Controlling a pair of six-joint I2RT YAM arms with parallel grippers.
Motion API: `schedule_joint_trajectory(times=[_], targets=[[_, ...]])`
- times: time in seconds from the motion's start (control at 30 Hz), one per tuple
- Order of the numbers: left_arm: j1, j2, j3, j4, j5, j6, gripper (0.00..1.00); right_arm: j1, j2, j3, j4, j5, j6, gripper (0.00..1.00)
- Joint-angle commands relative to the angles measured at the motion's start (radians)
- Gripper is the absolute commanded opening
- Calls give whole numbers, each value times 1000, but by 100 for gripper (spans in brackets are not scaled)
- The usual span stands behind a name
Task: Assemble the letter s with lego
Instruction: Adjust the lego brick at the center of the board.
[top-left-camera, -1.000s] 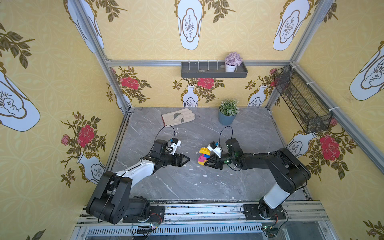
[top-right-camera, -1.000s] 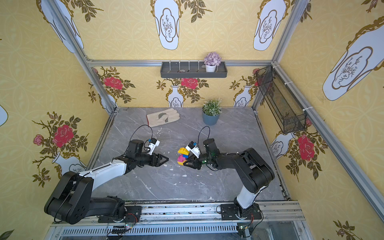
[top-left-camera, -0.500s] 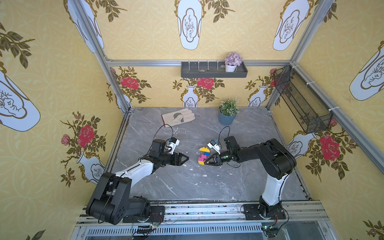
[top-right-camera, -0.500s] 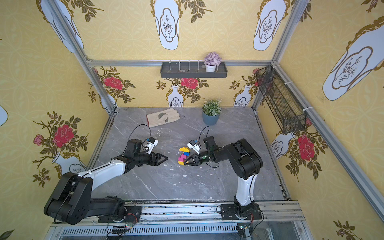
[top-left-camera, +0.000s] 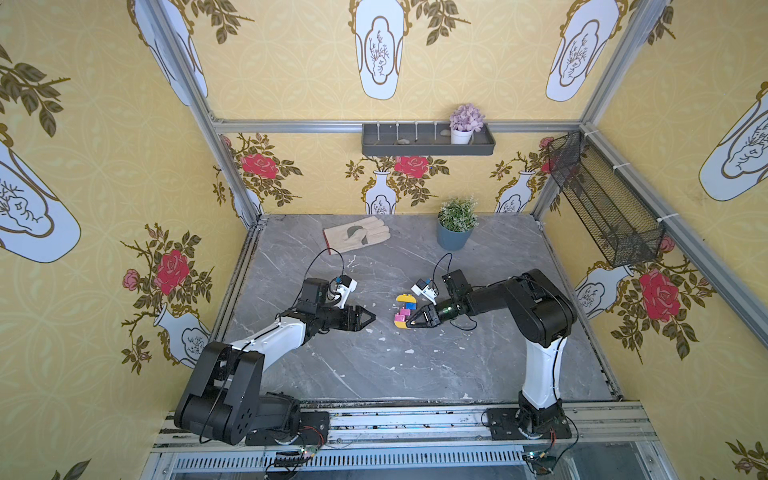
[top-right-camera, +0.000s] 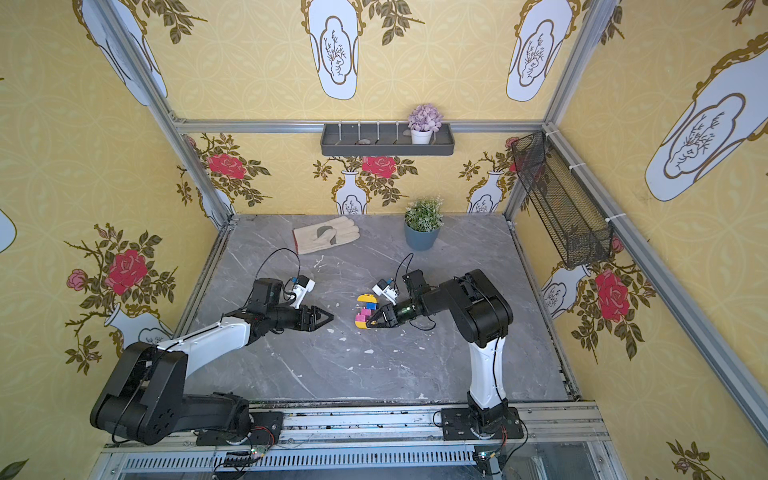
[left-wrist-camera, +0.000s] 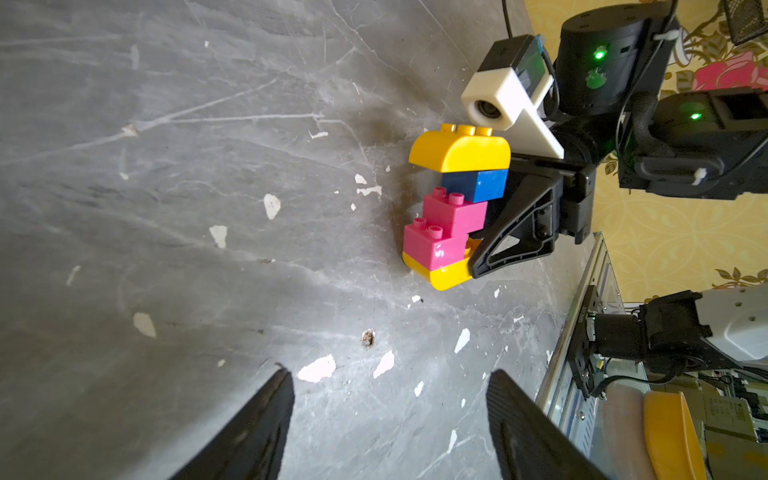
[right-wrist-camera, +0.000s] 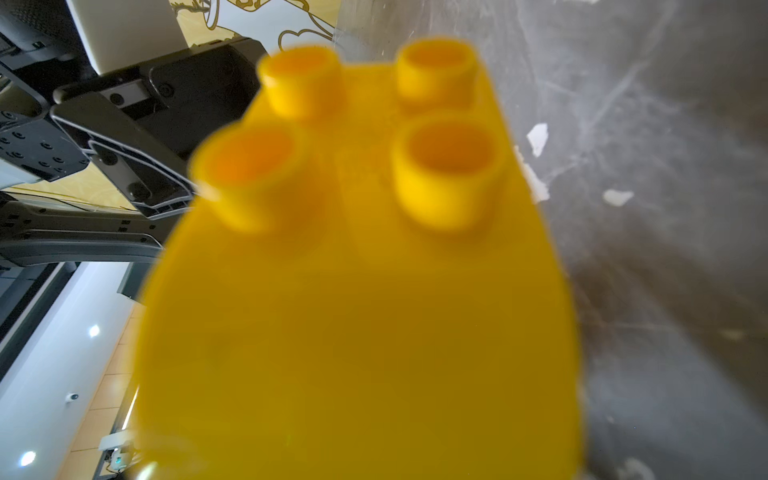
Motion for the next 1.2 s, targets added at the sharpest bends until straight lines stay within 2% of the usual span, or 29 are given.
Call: schedule_joint_trajectory(times=[0.0, 0.83, 1.17], targets=[[8, 11, 5, -17, 26, 27, 76, 0, 23, 26, -42, -36, 5, 29], [44, 53, 27, -60, 74, 67, 76, -34, 183, 228, -341, -105, 18, 30], [47, 59, 28, -65, 81, 72, 76, -39, 217, 251, -394, -106, 38, 31]])
